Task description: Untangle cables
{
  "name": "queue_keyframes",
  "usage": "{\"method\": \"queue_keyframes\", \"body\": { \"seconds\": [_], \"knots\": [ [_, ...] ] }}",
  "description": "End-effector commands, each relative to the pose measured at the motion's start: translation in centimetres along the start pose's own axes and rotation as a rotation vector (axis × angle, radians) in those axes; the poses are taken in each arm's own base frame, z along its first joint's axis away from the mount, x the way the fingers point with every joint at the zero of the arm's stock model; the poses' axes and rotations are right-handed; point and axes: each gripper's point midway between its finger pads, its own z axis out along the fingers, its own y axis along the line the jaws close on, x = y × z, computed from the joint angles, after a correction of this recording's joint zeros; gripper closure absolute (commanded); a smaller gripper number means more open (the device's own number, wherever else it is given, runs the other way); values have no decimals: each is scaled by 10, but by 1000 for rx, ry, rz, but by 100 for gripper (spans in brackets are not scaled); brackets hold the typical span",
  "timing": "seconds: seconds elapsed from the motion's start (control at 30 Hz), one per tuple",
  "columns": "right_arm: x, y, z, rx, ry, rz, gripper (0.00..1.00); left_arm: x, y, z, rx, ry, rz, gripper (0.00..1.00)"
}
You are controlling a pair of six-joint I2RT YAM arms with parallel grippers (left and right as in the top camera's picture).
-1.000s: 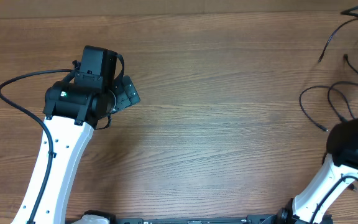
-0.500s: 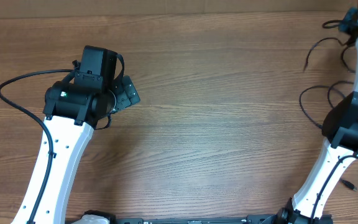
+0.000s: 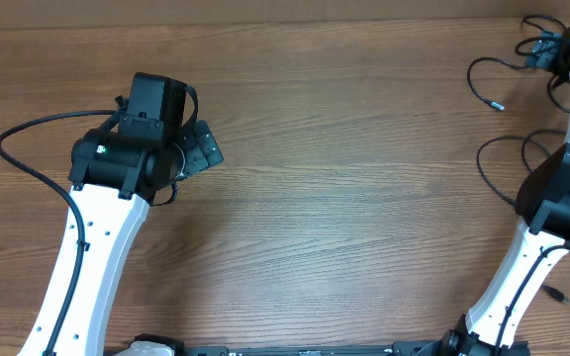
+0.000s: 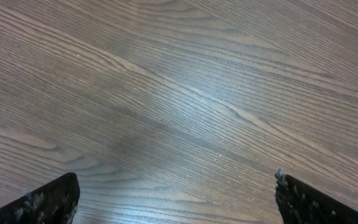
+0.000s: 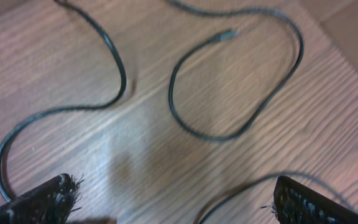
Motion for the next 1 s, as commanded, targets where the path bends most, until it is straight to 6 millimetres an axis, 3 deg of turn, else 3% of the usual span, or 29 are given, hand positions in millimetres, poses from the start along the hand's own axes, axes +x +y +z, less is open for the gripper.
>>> {"method": "queue_keyframes", "body": {
  "seconds": [0.0, 0.23, 0.3, 0.33, 0.37, 0.5, 0.7, 0.83, 0.97],
  "knots": [
    [-17, 6, -30, -86, -41, 71, 0, -6, 0, -1, -8, -16, -14, 0],
    [-25, 27, -99, -302, -59, 70, 0, -6, 0, -1, -8, -16, -15, 0],
    [-24, 34, -129, -386, -58, 67, 0, -6, 0, -1, -8, -16, -14, 1],
    [-22, 38, -157, -459, -60, 62, 0, -6, 0, -1, -8, -16, -14, 1],
    [-20, 40, -173, -494, -61, 60, 0, -6, 0, -1, -8, -16, -15, 0],
    [-10, 34, -233, -567, -70, 80, 0, -6, 0, -1, -8, -16, -15, 0],
    [24, 23, -307, -612, -56, 57, 0, -6, 0, -1, -8, -16, -14, 0],
    [63, 37, -346, -735, 48, 26, 0, -6, 0, -1, -8, -16, -15, 1],
    [95, 53, -368, -824, 166, -5, 0, -6, 0, -1, -8, -16, -14, 0]
  ]
}}
